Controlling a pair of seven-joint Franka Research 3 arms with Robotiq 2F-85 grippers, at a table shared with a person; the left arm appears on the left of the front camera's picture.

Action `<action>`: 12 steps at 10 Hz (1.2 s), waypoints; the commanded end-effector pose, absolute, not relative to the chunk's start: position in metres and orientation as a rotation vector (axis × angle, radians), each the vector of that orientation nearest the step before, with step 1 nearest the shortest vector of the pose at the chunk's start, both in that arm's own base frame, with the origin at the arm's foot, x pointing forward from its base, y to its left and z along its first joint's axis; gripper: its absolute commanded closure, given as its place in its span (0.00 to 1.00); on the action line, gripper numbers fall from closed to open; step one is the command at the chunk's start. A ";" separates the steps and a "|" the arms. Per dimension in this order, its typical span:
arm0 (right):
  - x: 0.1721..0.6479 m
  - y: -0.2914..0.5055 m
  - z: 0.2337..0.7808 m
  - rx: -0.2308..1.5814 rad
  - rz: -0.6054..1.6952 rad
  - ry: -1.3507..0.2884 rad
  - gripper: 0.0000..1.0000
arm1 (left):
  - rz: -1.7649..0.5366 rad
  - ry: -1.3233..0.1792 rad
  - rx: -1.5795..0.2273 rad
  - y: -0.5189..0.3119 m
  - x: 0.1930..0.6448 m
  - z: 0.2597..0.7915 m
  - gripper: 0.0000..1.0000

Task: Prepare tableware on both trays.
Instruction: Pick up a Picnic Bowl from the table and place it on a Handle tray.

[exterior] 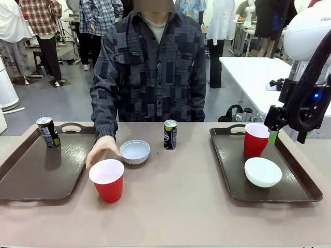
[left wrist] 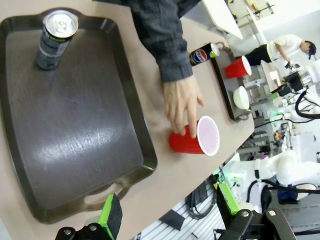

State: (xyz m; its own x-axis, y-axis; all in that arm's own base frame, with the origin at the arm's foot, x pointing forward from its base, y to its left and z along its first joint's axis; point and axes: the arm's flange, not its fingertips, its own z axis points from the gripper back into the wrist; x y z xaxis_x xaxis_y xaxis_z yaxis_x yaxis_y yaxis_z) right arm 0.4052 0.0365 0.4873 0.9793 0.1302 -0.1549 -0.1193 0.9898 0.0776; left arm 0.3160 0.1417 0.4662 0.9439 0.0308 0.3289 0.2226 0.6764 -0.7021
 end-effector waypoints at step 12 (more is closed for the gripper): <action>0.248 -0.223 0.580 0.984 0.033 -0.239 0.03 | -0.210 -0.132 0.012 -0.049 0.355 0.569 0.00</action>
State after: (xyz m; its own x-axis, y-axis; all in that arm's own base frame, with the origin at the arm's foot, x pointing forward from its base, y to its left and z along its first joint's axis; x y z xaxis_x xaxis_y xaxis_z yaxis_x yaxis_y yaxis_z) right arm 0.2344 -0.2021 0.5778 0.9703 -0.0766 0.2296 -0.1297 0.6365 0.7603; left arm 0.3480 -0.0430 0.5739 0.9639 -0.2162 0.1552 0.2209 0.9752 -0.0136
